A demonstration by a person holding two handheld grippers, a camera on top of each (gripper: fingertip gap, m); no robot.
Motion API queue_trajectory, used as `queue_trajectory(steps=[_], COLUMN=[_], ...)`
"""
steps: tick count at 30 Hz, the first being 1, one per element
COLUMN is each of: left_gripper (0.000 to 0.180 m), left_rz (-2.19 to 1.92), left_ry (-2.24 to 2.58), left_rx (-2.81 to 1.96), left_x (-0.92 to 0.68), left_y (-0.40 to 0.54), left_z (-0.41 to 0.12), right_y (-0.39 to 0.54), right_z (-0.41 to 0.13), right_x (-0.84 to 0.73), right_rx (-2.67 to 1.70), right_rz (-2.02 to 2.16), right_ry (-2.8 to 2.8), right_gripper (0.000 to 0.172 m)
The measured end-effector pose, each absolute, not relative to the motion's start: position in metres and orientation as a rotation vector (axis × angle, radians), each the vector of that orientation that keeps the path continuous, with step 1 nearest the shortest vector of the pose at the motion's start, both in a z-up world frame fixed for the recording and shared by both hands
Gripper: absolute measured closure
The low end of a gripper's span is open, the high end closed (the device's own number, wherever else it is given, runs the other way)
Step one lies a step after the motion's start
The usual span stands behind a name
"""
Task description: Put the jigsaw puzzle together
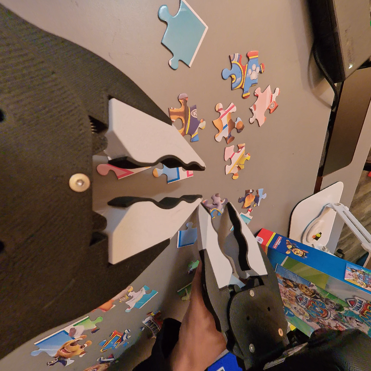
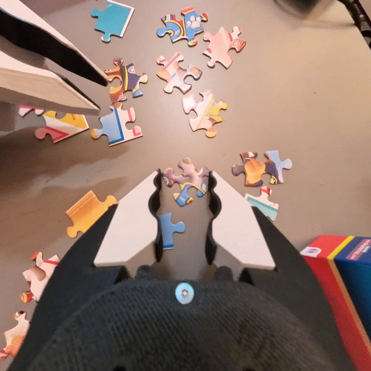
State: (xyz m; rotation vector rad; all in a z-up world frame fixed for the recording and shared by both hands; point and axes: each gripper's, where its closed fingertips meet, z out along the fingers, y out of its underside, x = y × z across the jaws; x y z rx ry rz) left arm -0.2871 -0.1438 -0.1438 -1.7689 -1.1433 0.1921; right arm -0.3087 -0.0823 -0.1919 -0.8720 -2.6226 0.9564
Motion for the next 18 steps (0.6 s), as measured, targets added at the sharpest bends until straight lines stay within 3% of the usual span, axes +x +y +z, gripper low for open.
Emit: queue_trajectory(steps=[15, 16, 17, 18], left_gripper=[0.159, 0.159, 0.159, 0.159], left_rz=[0.186, 0.187, 0.187, 0.186], left_ry=[-1.140, -1.141, -1.141, -1.141], left_rx=[-1.763, -1.762, -1.762, -1.762], left_x=[-0.287, -0.287, -0.287, -0.287], left_y=[-0.143, -0.144, -0.144, -0.144], left_z=[-0.143, -0.143, -0.143, -0.143], right_y=[-0.093, -0.095, -0.098, -0.100], right_z=[-0.191, -0.189, -0.186, -0.183], right_x=[-0.292, -0.291, -0.289, -0.288], right_rx=[-0.787, -0.772, -0.743, -0.725], right_rz=[0.952, 0.964, 0.992, 1.008], right_ry=[-2.657, -2.656, -2.654, -2.645], right_gripper=[0.134, 0.137, 0.162, 0.168])
